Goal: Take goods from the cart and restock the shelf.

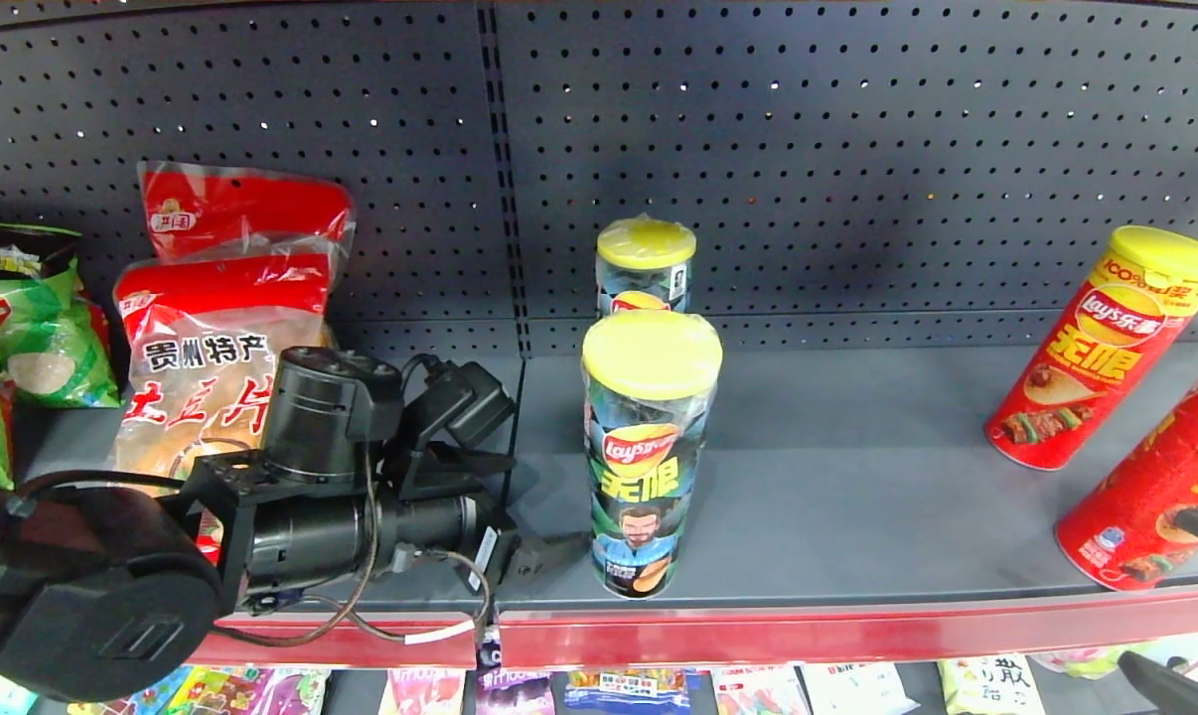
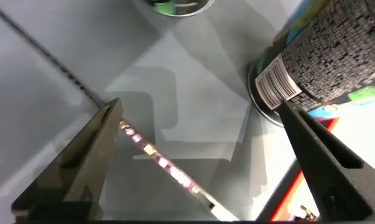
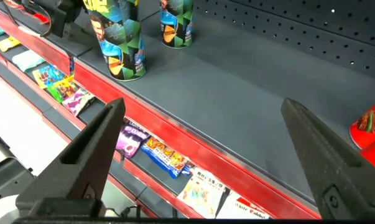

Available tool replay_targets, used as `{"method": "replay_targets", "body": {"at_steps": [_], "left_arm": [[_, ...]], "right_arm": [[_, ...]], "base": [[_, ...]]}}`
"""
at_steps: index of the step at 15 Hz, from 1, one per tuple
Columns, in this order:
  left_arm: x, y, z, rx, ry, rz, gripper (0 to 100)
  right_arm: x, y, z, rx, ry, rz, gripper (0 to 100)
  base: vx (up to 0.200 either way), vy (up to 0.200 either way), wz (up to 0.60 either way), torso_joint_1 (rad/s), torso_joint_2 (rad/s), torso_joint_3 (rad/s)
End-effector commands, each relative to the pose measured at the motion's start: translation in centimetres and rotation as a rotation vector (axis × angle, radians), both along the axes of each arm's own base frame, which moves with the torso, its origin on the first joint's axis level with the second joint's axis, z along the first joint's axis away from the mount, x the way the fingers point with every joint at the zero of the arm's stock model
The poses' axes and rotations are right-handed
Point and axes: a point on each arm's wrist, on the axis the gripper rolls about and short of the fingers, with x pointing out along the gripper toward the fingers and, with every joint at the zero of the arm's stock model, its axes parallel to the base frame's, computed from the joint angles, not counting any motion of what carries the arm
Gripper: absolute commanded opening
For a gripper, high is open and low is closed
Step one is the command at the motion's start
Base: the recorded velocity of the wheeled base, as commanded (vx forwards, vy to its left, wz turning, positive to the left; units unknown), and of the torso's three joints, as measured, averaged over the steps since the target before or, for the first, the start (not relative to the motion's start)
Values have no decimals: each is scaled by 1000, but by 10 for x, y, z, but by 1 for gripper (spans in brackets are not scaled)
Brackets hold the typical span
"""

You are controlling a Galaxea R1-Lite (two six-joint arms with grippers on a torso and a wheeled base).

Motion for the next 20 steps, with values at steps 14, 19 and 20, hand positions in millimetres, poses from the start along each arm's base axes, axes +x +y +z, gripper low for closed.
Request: {"method": "replay_targets", "body": {"at_steps": [14, 19, 20], "left_arm": [[-71, 98, 26, -57, -103, 247, 100], [-238, 156, 43, -98, 72, 490, 100], [-266, 161, 37, -88, 104, 497, 100]], "right_arm": [[-6, -7, -22, -12, 35, -53, 100], [-14, -28, -22, 6, 1, -521, 100], [-20, -32, -25, -6, 29, -607, 100]], "base": [[0, 0, 0, 0, 0, 0], [0, 0, 0, 0, 0, 0], [0, 0, 0, 0, 0, 0]]}}
